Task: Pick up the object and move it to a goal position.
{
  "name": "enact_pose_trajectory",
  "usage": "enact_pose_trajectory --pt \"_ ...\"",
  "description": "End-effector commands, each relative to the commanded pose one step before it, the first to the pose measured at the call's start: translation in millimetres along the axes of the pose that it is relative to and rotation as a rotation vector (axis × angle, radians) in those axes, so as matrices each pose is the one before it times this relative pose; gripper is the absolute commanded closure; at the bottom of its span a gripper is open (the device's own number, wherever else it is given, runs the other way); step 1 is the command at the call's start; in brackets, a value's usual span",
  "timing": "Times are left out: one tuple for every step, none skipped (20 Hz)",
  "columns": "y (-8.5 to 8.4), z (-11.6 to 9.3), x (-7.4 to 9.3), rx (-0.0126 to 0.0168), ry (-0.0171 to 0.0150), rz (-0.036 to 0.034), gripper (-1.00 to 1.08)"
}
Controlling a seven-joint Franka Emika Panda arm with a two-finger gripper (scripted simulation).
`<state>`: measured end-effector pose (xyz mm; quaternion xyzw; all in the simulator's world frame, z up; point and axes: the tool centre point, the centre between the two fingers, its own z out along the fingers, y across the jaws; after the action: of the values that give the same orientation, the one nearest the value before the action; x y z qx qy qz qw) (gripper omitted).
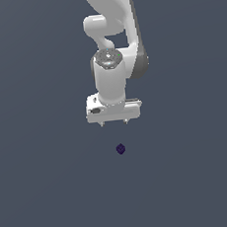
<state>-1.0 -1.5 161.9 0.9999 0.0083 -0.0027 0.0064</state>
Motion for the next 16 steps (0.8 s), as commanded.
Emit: enact_pose_trajectory --pt "0.01 0.0 0.0 0.0 0.0 0.0 -0.92" --pt "0.24 -0.03 0.08 0.0 0.0 0.0 -0.92" --pt "0.05 -0.28 0.19 0.00021 0.00034 -0.00113 -0.92" --pt "0.17 -0.44 0.31 0.00034 0.00053 -0.00172 -0.92" --pt "0.42 -0.57 0.45 0.00042 0.00065 -0.00204 -0.92" --pt "0.48 -0.76 0.56 0.00057 0.00087 -0.00265 -0.92" --pt "0.55 -0.87 0.61 0.00064 0.00098 -0.00277 -0.92" --pt "0.47 -0.74 0.48 0.00053 0.00081 -0.00207 -0.92" --pt "0.37 -0.59 0.35 0.00041 0.00062 -0.00135 -0.92" --pt "0.33 -0.38 0.22 0.00023 0.00034 -0.00056 -0.92" --pt "0.15 -0.12 0.11 0.0 0.0 0.0 -0.92" --pt "-0.24 -0.03 -0.04 0.0 0.0 0.0 -0.92" --pt "-0.05 0.12 -0.09 0.0 0.0 0.0 -0.92" --pt "0.03 0.18 0.06 -0.00003 0.00002 -0.00098 -0.92" --pt "-0.13 0.33 0.23 -0.00014 -0.00004 -0.00249 -0.92" --pt "-0.09 0.47 0.39 -0.00018 -0.00003 -0.00384 -0.92"
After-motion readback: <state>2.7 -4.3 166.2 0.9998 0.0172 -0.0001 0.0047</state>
